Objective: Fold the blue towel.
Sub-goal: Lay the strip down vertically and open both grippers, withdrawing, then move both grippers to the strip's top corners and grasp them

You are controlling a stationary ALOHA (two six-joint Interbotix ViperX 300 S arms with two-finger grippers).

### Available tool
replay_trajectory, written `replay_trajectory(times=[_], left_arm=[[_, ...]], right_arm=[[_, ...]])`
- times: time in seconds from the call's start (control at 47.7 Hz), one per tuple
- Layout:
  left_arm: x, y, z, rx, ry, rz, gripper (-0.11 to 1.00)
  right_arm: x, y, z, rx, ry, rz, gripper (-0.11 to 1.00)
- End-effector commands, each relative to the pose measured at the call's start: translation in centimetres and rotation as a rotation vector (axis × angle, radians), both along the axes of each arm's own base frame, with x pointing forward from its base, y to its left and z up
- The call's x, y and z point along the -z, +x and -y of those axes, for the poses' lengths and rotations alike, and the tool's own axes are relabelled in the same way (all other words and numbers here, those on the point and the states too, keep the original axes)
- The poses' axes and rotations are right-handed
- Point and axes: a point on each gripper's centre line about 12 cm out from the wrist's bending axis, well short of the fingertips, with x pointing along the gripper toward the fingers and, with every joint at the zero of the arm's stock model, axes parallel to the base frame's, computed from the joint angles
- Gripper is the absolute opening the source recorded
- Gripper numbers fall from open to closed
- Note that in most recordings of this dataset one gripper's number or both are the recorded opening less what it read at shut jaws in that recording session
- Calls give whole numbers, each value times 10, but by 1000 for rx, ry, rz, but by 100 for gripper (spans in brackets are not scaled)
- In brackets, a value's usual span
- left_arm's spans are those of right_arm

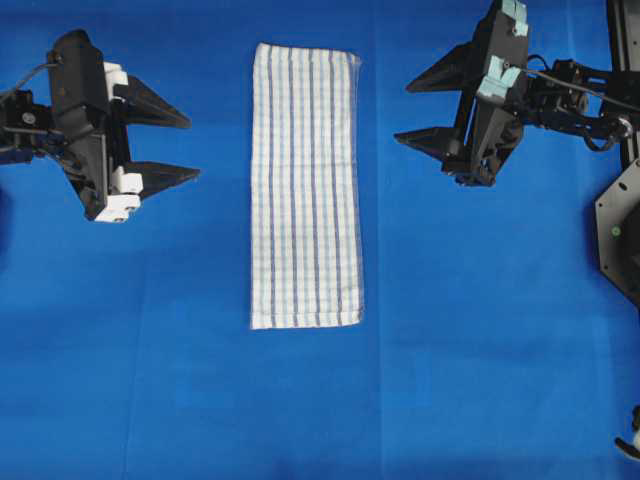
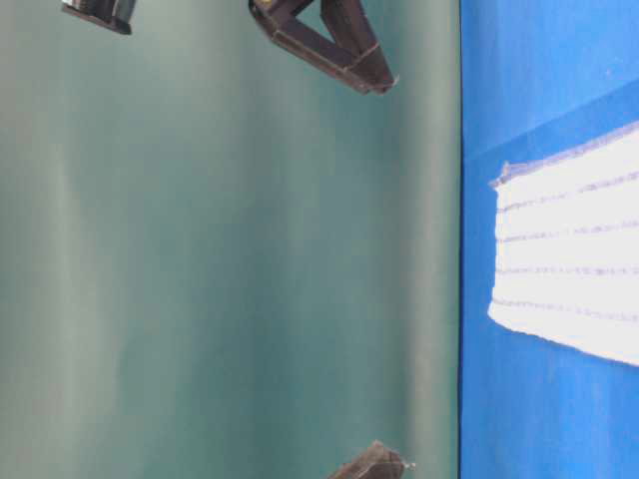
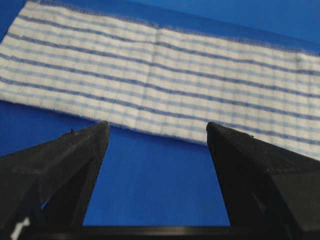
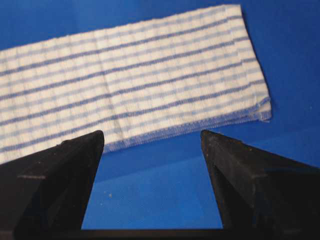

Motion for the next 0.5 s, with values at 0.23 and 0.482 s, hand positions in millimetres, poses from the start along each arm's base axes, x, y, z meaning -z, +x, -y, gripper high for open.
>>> replay_trajectory(times=[0.23, 0.482], left_arm=[[-12, 17, -12, -21, 35, 71, 74], [-1, 46, -58, -119, 67, 41, 74]], right_arm=[[-8, 9, 15, 43, -26, 59, 84], [6, 13, 53, 151, -33, 47, 84]])
